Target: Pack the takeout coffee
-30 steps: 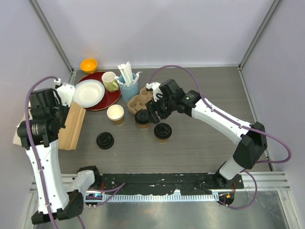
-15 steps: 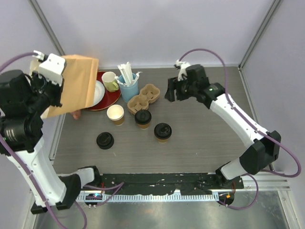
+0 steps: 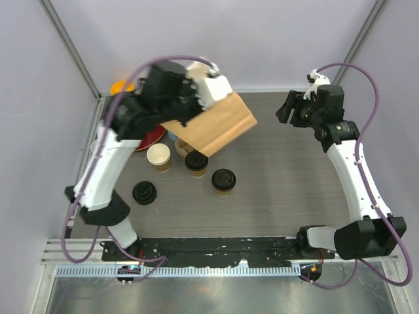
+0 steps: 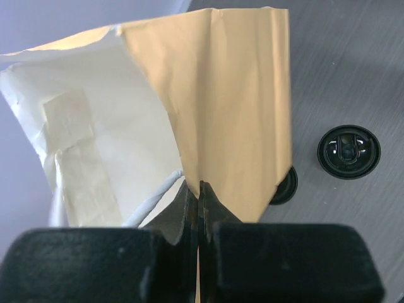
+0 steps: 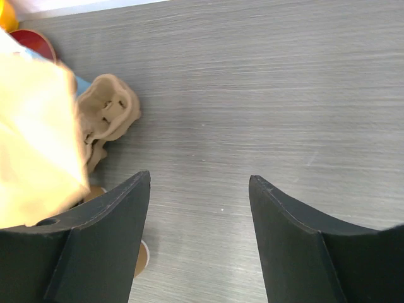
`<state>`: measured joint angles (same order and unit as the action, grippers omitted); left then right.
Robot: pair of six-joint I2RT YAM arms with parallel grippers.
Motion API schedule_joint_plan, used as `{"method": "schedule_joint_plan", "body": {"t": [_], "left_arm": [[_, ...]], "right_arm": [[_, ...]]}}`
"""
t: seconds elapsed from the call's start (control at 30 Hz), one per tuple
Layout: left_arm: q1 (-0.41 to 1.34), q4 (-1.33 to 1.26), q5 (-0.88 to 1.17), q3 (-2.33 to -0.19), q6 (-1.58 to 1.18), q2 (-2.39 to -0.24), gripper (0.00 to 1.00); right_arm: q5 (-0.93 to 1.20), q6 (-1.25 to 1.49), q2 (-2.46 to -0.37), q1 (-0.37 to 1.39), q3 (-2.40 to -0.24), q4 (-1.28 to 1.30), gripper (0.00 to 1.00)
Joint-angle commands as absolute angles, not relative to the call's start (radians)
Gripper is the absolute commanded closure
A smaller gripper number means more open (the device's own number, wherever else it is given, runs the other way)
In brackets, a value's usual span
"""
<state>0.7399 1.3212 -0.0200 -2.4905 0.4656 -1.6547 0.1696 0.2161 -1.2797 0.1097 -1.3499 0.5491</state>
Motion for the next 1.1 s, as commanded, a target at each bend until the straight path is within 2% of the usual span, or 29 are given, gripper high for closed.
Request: {"method": "schedule_joint_plan", "body": {"t": [0.0,0.13,0.3,0.53,0.73,1.07], "left_arm": [[0.937,1.238,-0.284,-2.592,0.636,-1.787,1.0],[1.031,1.218,-0.264,-2.645,0.719,-1.888,1.0],[1.083,1.212,-0.143,-2.559,0.73,-1.939,1.0],[1.187,1.132,-0.144,-2.519,0.843,-1.999,1.0],[1.216,1.132,-0.031,-2.405,0.879,-2.032,1.0],[1.27,1.206,-0.037,-2.295,1.029,-2.074,1.0]], "right_arm": [[0.144,0.219,-1.206,0.038,-1.319,0.537,0.31],[0.083,0.207,-1.164,-0.023,-1.295,0.561,0.3],[-0.107,0.175,-1.111,-0.067,-1.289,0.597,0.29],[-0.219,0.176,-1.036,-0.067,-1.255,0.563,0.26],[-0.343,0.178,-0.966,-0.067,-1.219,0.514,0.23],[-0.367,0.158,-0.92,-0.067,-1.2,0.511,0.23]]}}
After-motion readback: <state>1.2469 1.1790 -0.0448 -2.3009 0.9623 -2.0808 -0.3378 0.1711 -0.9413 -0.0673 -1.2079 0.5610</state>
